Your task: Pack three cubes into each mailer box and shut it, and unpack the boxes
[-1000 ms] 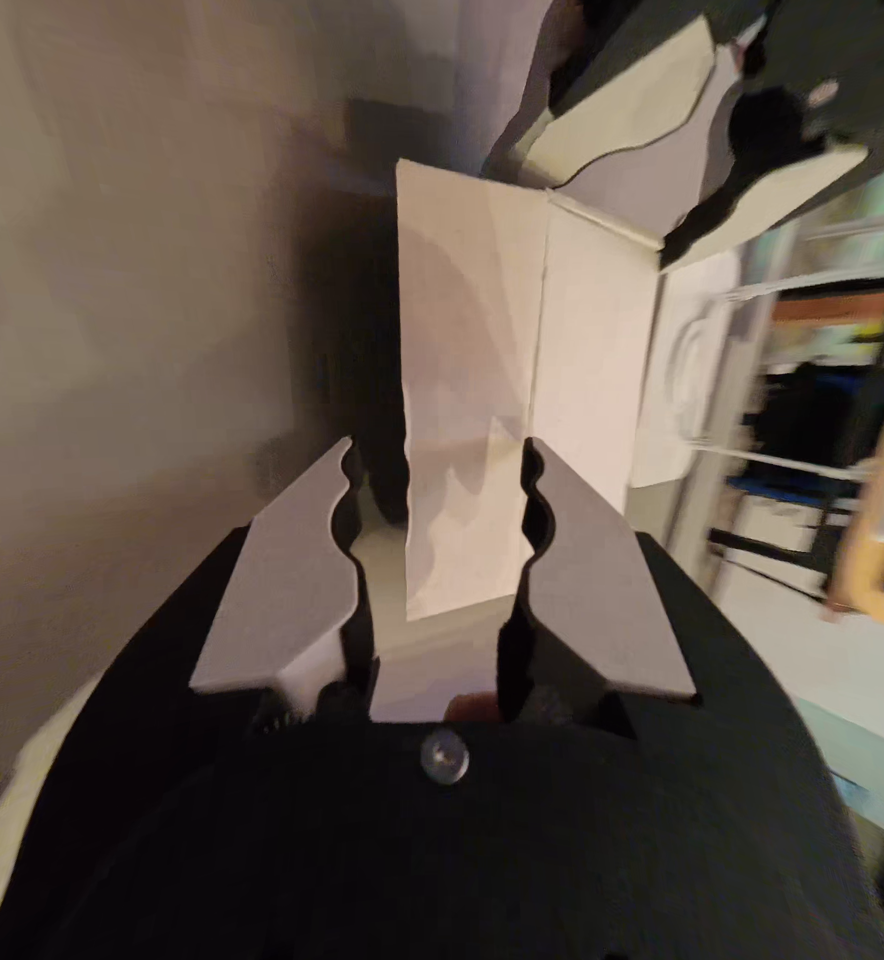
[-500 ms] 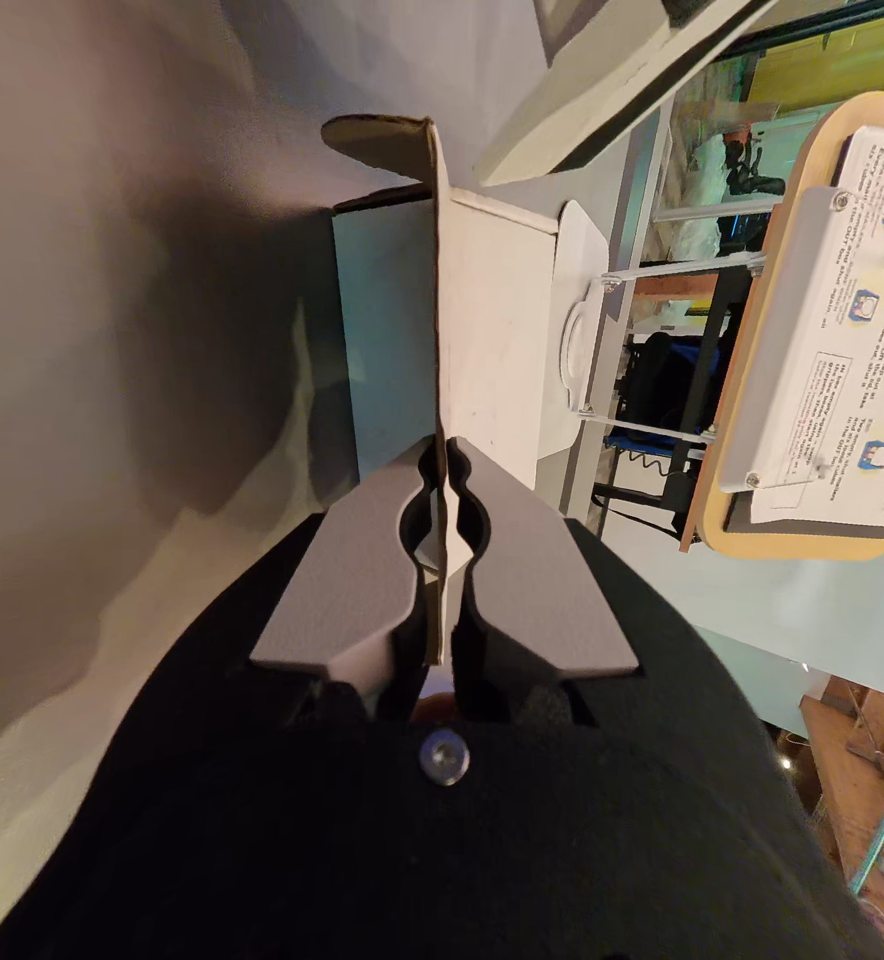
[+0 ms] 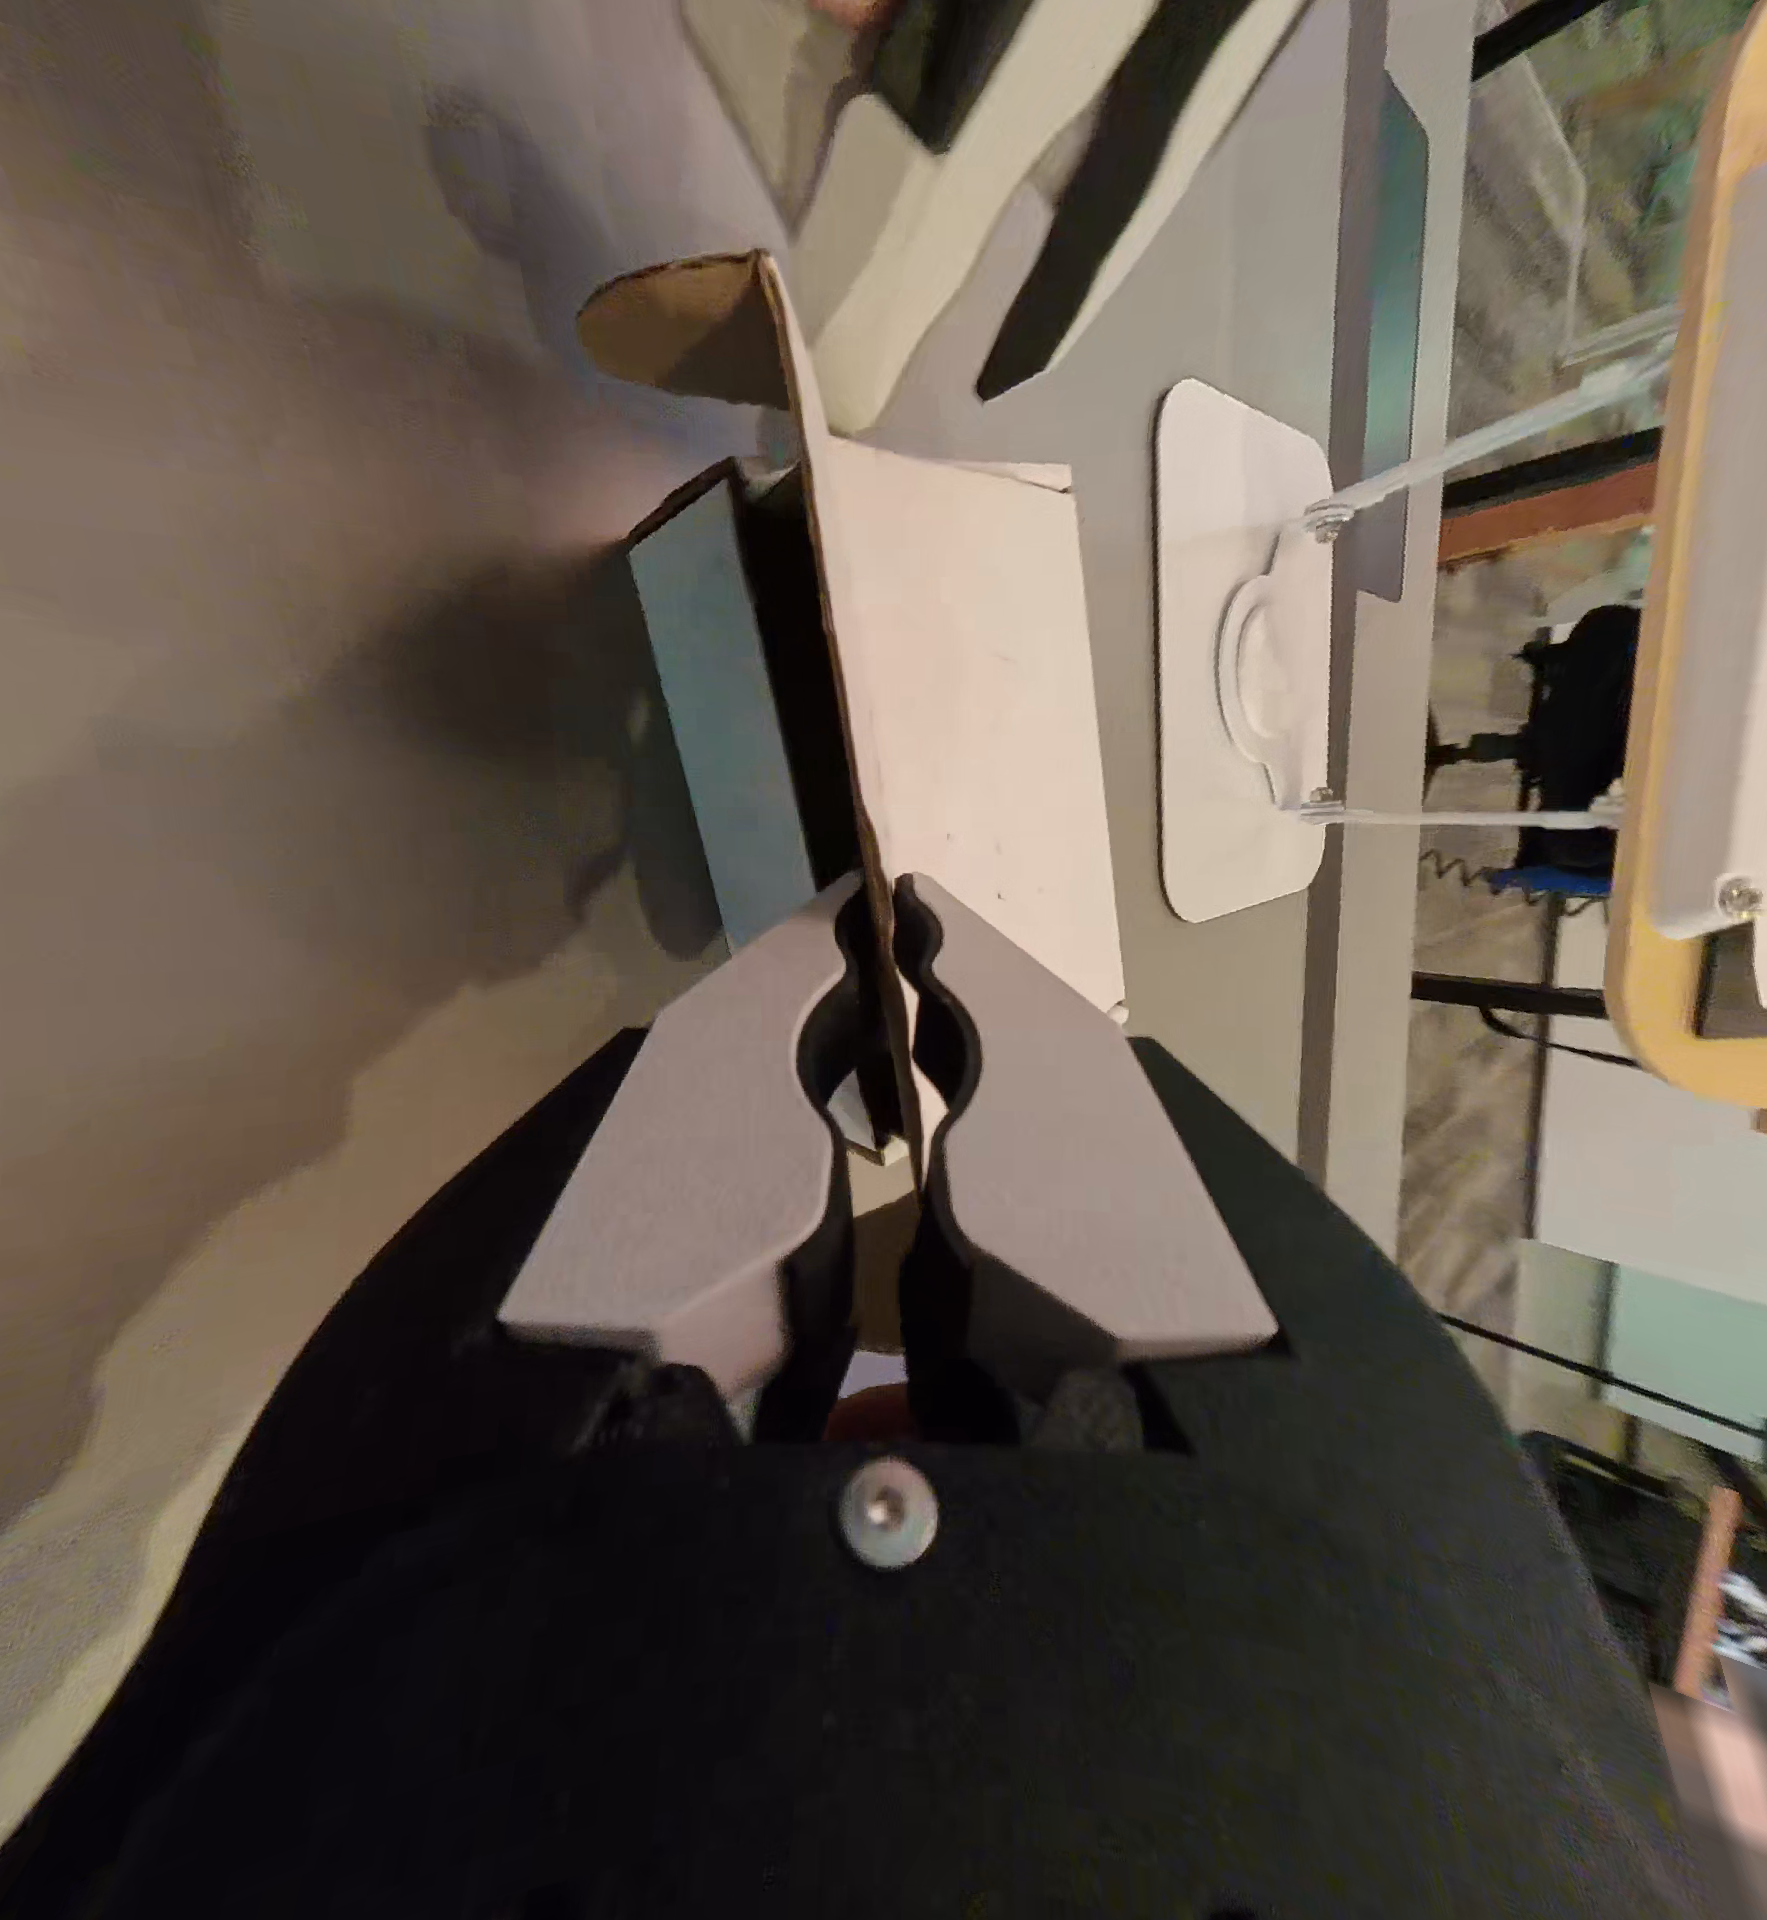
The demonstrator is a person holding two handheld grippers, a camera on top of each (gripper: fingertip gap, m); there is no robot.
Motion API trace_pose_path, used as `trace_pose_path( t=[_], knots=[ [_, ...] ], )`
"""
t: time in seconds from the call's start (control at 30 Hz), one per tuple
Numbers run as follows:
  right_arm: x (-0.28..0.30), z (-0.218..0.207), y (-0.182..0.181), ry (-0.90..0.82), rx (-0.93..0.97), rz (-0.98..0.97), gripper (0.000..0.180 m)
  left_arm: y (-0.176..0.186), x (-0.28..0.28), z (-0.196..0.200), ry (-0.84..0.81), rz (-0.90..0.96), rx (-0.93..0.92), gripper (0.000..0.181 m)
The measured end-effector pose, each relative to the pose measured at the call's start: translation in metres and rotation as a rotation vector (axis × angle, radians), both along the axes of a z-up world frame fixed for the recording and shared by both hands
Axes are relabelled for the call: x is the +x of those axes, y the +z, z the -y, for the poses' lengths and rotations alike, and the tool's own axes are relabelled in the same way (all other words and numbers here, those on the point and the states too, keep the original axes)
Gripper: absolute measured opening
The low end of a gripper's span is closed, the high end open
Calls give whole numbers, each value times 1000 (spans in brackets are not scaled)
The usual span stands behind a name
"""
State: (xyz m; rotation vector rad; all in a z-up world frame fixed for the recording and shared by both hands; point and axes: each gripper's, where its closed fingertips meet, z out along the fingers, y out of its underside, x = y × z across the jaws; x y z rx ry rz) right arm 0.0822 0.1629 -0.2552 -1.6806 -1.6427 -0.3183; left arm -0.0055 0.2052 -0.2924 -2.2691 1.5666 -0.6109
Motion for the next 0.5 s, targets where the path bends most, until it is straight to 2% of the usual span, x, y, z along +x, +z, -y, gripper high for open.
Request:
trace_pose_path(
  t=[0.23, 0.5],
  knots=[
    [0, -26, 39, -69, -72, -121, 0, 1, 5, -5, -46, -22, 4, 79],
    [1, -88, 80, -127, 47, -104, 2, 1, 8, -8, -91, -37, 2, 76]
  ],
)
